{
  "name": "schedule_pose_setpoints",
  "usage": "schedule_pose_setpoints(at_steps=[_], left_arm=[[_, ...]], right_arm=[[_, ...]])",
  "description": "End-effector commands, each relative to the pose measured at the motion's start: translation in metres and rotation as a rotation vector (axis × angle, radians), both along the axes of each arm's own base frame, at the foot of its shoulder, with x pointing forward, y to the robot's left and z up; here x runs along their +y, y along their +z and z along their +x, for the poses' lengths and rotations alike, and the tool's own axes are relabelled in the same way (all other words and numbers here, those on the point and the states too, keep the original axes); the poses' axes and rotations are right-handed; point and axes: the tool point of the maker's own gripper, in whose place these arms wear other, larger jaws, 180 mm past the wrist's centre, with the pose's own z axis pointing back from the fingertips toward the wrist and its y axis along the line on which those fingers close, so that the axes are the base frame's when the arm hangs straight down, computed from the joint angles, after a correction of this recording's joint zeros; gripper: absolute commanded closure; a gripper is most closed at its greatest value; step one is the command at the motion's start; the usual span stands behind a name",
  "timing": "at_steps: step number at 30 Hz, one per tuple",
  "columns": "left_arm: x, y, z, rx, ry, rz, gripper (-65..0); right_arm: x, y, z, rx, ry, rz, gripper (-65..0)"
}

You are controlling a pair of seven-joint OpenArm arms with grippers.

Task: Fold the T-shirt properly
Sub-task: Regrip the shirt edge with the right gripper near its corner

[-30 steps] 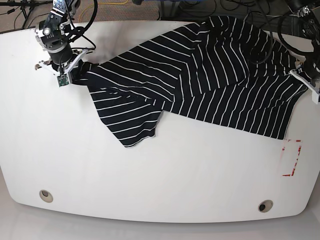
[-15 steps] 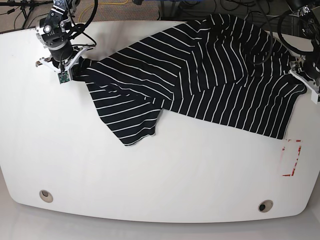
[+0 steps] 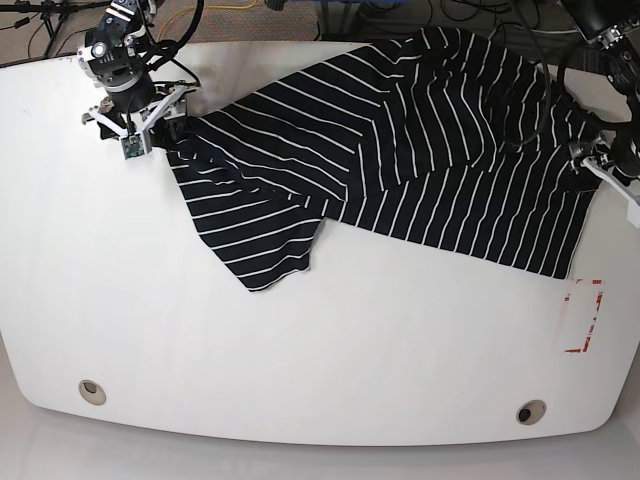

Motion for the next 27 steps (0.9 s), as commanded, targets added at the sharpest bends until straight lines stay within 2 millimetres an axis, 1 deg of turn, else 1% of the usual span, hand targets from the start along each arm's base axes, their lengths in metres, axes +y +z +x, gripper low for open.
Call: schedule_pose_setpoints(at_steps=[1,3,5,9,12,17,22,25,27], left_arm=[[0.012,0.033,0.015,-0.106,0.016,0.046,-53.1],[0.015,0.04,0.02,-0.13,0.027,0.047,-53.1],[0.017,0.05,0.029,-0.167,0.034,0.048,-53.1],[0.013,0.066,0.048,-0.222,0.021,0.048,-53.1],[0.009,0.074,0.057,-0.25,0.009,0.047,-53.1],[0.0,0.084,0.071,-0.282,-0.021,0.045,-53.1],[-0.002,0.087,0.075,-0.292,-0.028,0.044,-53.1],[-0.003,0.088,0.076,-0.296,-0.029,0.045,-53.1],[-0.004,0.088,0.077,-0.295,-0.034,0.044,-53.1]], right_arm=[[0.004,0.014,0.007,-0.067,0.004,0.032,-38.5],[0.007,0.016,0.008,-0.084,0.001,0.062,-38.5],[0.011,0.02,0.011,-0.107,0.0,0.099,-38.5],[0.023,0.035,0.017,-0.176,0.01,0.196,-39.0],[0.032,0.042,0.015,-0.195,0.021,0.275,-39.2],[0.035,0.052,0.017,-0.21,0.054,0.339,-39.2],[0.033,0.057,0.018,-0.222,0.063,0.362,-39.2],[0.029,0.061,0.024,-0.237,0.073,0.347,-39.2],[0.026,0.068,0.033,-0.259,0.085,0.33,-38.8]])
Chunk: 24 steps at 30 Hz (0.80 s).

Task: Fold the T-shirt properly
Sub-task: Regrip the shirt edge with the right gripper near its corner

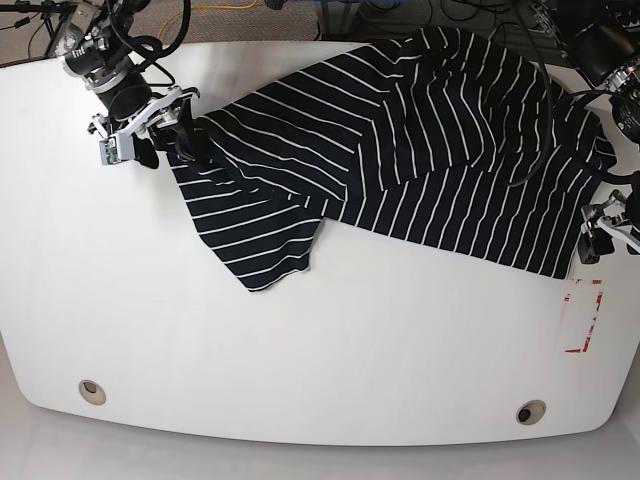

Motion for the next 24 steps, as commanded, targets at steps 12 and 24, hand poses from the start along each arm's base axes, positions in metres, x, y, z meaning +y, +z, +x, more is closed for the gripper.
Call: schedule_pose_setpoints(at_steps=[12,24], left_arm=[[0.002,-0.005,0.032,-0.015,-0.005,-0.011,-53.1],[0.004,-0.008,0.042,0.004,0.001,0.008,-53.1]], right_arm=[[-0.041,-0.009,0.07,-0.018,-0.059,-0.162,-39.3],[-0.054,-0.051,0.076,0.119,-0.091,-0.217,-38.8]])
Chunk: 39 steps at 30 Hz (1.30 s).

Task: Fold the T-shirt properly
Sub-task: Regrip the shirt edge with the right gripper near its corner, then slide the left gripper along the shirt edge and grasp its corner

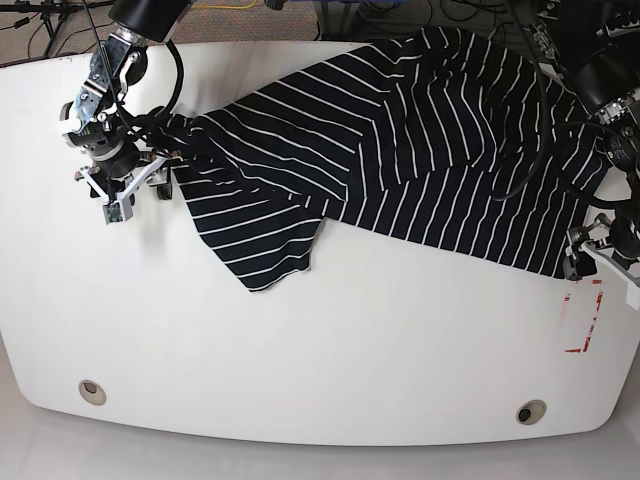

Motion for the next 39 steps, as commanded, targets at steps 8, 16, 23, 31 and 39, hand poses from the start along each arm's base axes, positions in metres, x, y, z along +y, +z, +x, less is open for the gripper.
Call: schedule_pose_setpoints(at_steps=[8,16,23,31,39], left_arm=[[0.008,0.021,0.012,-0.059,0.012,0.01,-53.1],[0.008,0.019,0.012,-0.056,0.013,0.007,-53.1],[0.008,0.02,0.012,-0.057,0.013,0.007,-53.1],[0.009,0.019,0.012,-0.055,0.015,0.007,-53.1],[0.019,-0.002,0.02,-0.053,0.053,-0.052,-53.1]], right_arm=[[0.017,-0.009,-0.012,-0.001,-0.003,0.053,-38.8],[0.046,-0.022,-0.021,0.041,0.059,0.078,-38.7],[0.064,-0.026,-0.021,0.049,0.091,0.101,-38.7],[0.064,-0.025,-0.02,0.046,0.087,0.104,-34.2],[0.066,-0.025,-0.019,0.043,0.092,0.104,-0.5]])
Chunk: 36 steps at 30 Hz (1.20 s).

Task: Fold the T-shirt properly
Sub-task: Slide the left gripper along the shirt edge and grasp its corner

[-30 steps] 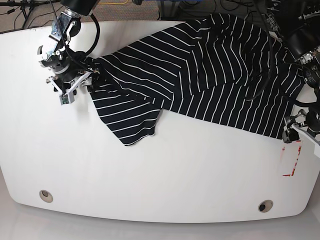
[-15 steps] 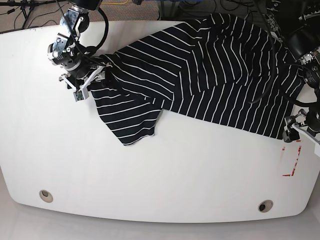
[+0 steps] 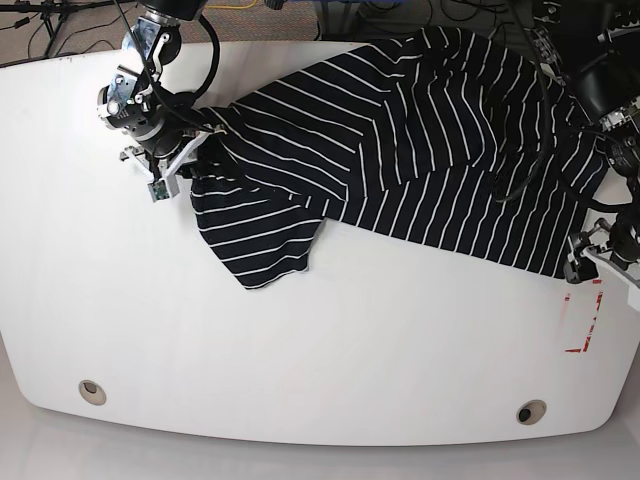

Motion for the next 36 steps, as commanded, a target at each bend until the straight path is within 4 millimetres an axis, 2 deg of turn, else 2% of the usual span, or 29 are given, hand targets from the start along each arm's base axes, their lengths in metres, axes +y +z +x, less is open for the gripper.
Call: schedule_pose_setpoints(at_steps=[1,4,8,19,28,36], left_arm=[[0.01,0.011,0.012,-0.056,0.023,-0.005,-53.1],[0.013,-0.001,0.016,-0.046,0.039,-0.038,-53.1],[0.004,-0.021,0.033,-0.015,0.024,-0.086,-53.1],[0.013,-0.058,0.061,0.031,0.042,-0.035,-53.6],[0.03,-0.086,0.062,0.083,0.087,-0.002,-53.6],[0.037,-0.105,0.054,0.118,0.1,0.027,-53.6]], right_arm=[[0.0,0.009,0.008,-0.038,0.006,-0.001,0.0],[0.0,0.009,0.008,-0.038,0.006,-0.001,-1.4],[-0.001,0.011,0.008,-0.041,0.007,-0.005,-0.2],[-0.001,0.011,0.008,-0.041,0.007,-0.005,-0.2],[-0.001,0.011,0.008,-0.042,0.008,-0.007,-0.3],[-0.001,0.012,0.008,-0.045,0.004,-0.002,-0.3]])
